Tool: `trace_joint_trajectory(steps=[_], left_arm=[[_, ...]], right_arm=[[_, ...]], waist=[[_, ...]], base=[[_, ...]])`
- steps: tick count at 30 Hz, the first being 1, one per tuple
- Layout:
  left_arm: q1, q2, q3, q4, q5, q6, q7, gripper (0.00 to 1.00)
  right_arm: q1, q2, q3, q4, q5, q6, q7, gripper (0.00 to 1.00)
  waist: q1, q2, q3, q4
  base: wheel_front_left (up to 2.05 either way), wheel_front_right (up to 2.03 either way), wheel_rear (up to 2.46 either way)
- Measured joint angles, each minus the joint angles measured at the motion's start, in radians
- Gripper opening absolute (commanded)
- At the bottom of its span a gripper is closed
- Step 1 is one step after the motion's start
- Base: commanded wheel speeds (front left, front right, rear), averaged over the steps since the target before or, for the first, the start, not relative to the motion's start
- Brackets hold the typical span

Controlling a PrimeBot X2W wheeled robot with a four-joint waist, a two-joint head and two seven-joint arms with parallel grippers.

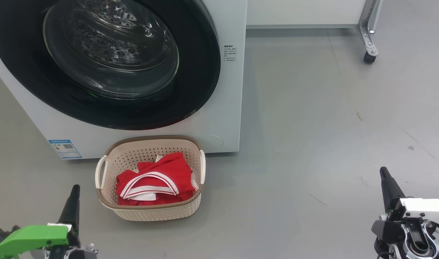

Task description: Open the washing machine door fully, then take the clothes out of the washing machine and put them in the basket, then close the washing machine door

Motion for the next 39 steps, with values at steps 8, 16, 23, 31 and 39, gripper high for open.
trace_joint_trajectory(steps=[8, 16, 23, 31, 39], left_arm=[[0.0, 0.0, 0.001, 0.0, 0.0, 0.0, 0.0, 0.0], [0.0, 0.0, 0.001, 0.0, 0.0, 0.0, 0.0, 0.0], [0.0, -0.001, 0.002, 0.0, 0.0, 0.0, 0.0, 0.0], [0.0, -0.001, 0.002, 0.0, 0.0, 0.0, 0.0, 0.0], [0.0, -0.001, 0.002, 0.0, 0.0, 0.0, 0.0, 0.0]], right_arm=[[0.0, 0.0, 0.0, 0.0, 0.0, 0.0, 0.0, 0.0], [0.0, 0.0, 0.0, 0.0, 0.0, 0.0, 0.0, 0.0], [0.0, 0.0, 0.0, -0.001, 0.0, 0.0, 0.0, 0.0], [0.0, 0.0, 0.0, -0.001, 0.0, 0.0, 0.0, 0.0], [0.0, 0.0, -0.001, -0.001, 0.0, 0.0, 0.0, 0.0]], waist=[[0.0, 0.0, 0.0, 0.0], [0.0, 0.0, 0.0, 0.0], [0.0, 0.0, 0.0, 0.0], [0.0, 0.0, 0.0, 0.0], [0.0, 0.0, 0.0, 0.0]], base=[[0.0, 0.0, 0.0], [0.0, 0.0, 0.0], [0.0, 0.0, 0.0], [0.0, 0.0, 0.0], [0.0, 0.0, 0.0]])
